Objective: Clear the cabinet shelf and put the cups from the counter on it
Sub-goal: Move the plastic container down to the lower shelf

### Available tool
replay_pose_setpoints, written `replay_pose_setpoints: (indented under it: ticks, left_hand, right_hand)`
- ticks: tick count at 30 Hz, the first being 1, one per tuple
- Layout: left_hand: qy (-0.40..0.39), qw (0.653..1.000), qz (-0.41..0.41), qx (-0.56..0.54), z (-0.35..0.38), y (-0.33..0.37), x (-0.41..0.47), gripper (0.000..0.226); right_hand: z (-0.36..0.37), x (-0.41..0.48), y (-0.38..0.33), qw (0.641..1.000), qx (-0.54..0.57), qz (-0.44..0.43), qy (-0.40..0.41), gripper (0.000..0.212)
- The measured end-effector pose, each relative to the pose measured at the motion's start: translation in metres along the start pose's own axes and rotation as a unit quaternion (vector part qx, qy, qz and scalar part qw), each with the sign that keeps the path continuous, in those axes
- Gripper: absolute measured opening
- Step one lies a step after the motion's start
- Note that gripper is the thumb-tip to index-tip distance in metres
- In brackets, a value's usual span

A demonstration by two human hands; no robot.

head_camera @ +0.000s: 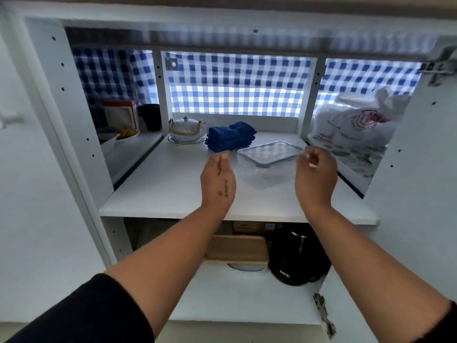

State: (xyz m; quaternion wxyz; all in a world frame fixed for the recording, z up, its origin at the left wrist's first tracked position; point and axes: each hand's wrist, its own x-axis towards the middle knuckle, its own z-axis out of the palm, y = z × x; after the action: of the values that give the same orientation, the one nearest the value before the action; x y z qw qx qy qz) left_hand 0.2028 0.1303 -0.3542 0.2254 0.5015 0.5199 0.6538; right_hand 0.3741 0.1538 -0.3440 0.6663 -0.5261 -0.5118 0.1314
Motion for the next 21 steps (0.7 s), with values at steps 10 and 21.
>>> replay_pose_setpoints:
  ticks: [10, 21]
  left_hand:
    - [-0.158, 0.946, -0.282, -0.039, 0.021, 0.013, 0.012, 0.055]
    - [-0.076, 0.947, -0.266, -0.162, -0.008, 0.009, -0.002, 0.056]
  right_hand:
    - [0.015, 0.071, 0.032, 0.915, 0.106, 0.351, -0.169, 0.057]
    - [-0.004, 0.026, 0.003, 0.927, 0.097, 0.325, -0.163, 0.023]
